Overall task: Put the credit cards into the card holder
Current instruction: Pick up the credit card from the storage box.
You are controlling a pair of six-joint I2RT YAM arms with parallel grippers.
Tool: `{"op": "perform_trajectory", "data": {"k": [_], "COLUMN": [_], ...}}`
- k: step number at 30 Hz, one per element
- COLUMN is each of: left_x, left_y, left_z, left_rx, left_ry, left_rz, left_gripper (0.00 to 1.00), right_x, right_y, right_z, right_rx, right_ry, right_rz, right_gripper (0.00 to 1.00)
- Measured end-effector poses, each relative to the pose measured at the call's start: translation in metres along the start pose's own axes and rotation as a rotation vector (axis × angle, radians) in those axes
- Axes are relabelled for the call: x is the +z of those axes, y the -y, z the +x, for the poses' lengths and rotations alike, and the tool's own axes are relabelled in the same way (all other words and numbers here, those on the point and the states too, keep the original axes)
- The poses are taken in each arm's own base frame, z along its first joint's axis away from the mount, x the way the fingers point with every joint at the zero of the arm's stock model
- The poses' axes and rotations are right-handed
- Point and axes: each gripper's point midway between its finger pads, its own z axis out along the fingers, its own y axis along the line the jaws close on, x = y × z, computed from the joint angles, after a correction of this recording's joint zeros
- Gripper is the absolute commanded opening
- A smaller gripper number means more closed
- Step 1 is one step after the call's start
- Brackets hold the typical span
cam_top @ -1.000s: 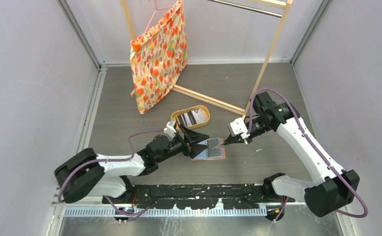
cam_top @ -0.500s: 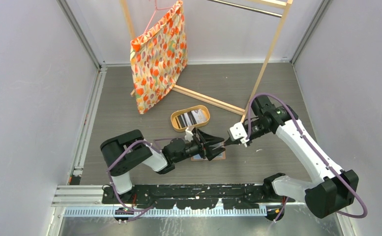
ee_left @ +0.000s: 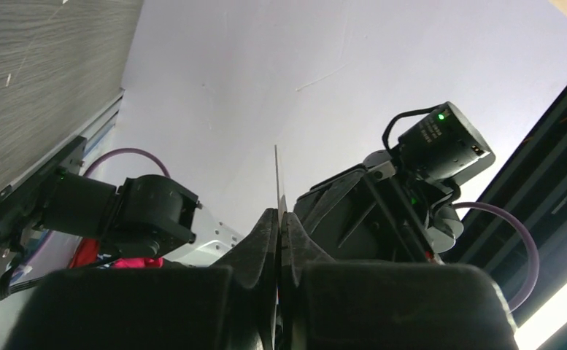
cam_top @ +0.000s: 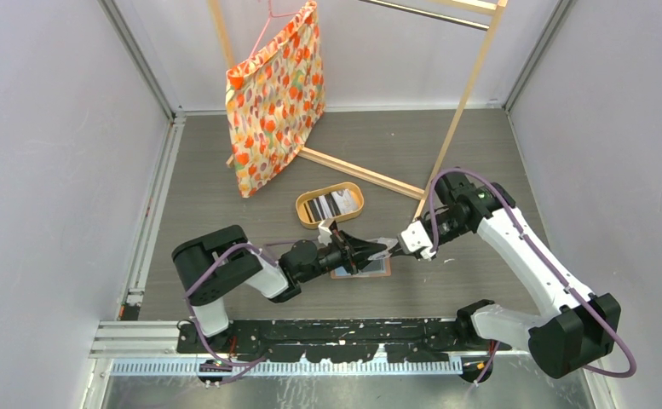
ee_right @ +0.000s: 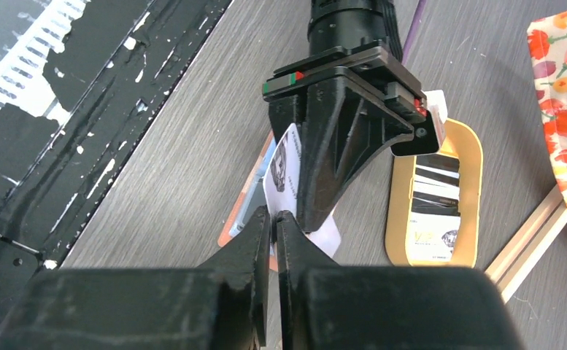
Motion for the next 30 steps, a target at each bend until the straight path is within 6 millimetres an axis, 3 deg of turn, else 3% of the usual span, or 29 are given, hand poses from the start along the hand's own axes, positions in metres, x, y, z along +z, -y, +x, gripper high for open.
{"op": "perform_trajectory", "data": {"k": [6, 8, 11, 15, 19, 24, 26, 30], "left_x": [0.000, -0.001, -0.007, -0.024, -0.041, -0.050, -0.052, -0.056], "left_y": [0.005, 0.004, 0.001, 0.003, 0.008, 0.004, -0.001, 0.005], "left_z": [0.001, 0.000, -0.009, -0.032, -0.051, -0.046, -0.044, -0.040], "left_rx": [-0.004, 0.008, 0.056, 0.190, 0.394, 0.698, 0.823, 1.081], "left_ry": [-0.001, 0.002, 0.023, 0.090, 0.144, 0.091, 0.056, 0.016], "left_rz": [0.019, 0.020, 0.014, 0.020, 0.030, 0.003, -0.037, -0.101], "left_gripper": [0.01, 0.01, 0.01, 0.01, 0.00, 0.01, 0.01, 0.01], "right_x": [0.002, 0.002, 0.001, -0.003, -0.013, -0.019, -0.019, -0.011], "right_y": [-0.011, -0.014, -0.021, -0.029, -0.023, -0.011, -0.003, 0.008], "right_z": [0.000, -0.001, -0.002, -0.005, -0.009, -0.003, 0.003, 0.020], "right_rx": [-0.011, -0.021, -0.021, 0.051, 0.208, 0.435, 0.535, 0.780], "right_ry": [0.010, 0.014, 0.019, 0.013, -0.022, -0.073, -0.089, -0.095], "right_rz": [-0.032, -0.044, -0.063, -0.067, -0.019, 0.074, 0.121, 0.184], "right_gripper": [0.75, 0.87, 0.93, 0.93, 0.93, 0.87, 0.73, 0.32]}}
